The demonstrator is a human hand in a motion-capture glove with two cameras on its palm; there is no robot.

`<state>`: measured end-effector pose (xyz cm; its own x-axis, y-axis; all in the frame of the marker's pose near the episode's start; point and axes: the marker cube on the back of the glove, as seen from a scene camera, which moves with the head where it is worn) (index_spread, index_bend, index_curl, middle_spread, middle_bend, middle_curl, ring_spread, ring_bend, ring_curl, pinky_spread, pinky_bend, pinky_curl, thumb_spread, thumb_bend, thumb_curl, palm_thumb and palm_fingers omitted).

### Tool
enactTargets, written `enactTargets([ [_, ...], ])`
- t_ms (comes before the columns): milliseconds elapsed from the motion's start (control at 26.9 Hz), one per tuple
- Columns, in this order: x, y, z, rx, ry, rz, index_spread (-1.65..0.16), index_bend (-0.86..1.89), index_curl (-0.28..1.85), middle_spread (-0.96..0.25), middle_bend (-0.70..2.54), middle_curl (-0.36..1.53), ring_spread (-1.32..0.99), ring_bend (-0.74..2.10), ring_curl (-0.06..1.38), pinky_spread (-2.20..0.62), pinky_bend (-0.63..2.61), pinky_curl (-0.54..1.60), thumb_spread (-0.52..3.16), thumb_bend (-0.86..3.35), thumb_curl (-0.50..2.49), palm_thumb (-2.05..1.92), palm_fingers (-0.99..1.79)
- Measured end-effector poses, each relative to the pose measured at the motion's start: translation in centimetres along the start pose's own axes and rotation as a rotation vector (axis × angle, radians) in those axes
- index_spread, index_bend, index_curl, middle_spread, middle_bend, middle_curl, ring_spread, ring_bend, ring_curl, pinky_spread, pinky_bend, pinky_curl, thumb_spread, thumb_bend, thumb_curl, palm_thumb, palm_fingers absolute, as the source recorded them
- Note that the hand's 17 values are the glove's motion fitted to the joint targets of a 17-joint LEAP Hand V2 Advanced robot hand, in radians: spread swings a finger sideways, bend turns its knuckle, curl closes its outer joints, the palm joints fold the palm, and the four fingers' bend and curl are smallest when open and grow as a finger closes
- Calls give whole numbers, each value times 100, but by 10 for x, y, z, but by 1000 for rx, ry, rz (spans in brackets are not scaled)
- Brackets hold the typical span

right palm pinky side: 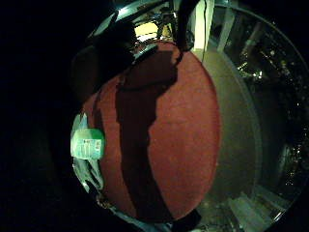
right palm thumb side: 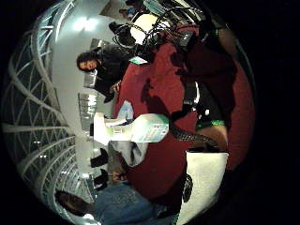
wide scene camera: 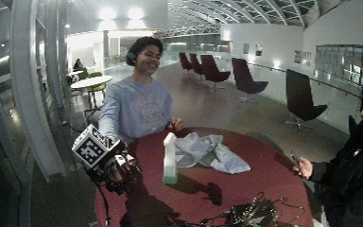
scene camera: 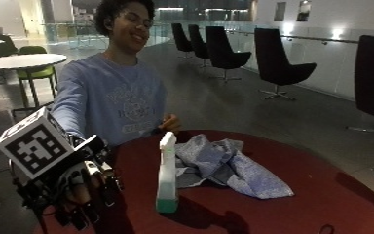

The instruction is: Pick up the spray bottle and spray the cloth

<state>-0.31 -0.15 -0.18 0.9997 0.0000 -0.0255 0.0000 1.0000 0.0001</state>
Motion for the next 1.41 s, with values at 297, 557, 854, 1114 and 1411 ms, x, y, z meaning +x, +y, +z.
enactTargets([
  [297, -14, -6, 3, -3, 103, -40, -26, 20, 21, -2, 34, 20, 2, 38, 21, 18, 23, 17, 69, 44, 22, 70, 73],
  [557, -14, -12, 12, -58, 145, -18, -31, 14, 24, -3, 32, 25, 2, 35, 23, 20, 23, 21, 87, 41, 28, 72, 72],
  [854, -9, -10, 17, -128, 197, -36, -39, 11, 24, -1, 24, 26, 3, 25, 23, 21, 34, 28, 100, 36, 33, 72, 45],
  [1114, -9, -8, 21, -129, 170, -48, -42, 12, 23, 0, 23, 28, 4, 25, 23, 21, 37, 30, 105, 32, 36, 74, 43],
  [1411, -24, -1, 36, -218, 133, -146, -43, 12, 22, -1, 23, 31, 4, 26, 25, 22, 38, 31, 107, 32, 42, 84, 40],
])
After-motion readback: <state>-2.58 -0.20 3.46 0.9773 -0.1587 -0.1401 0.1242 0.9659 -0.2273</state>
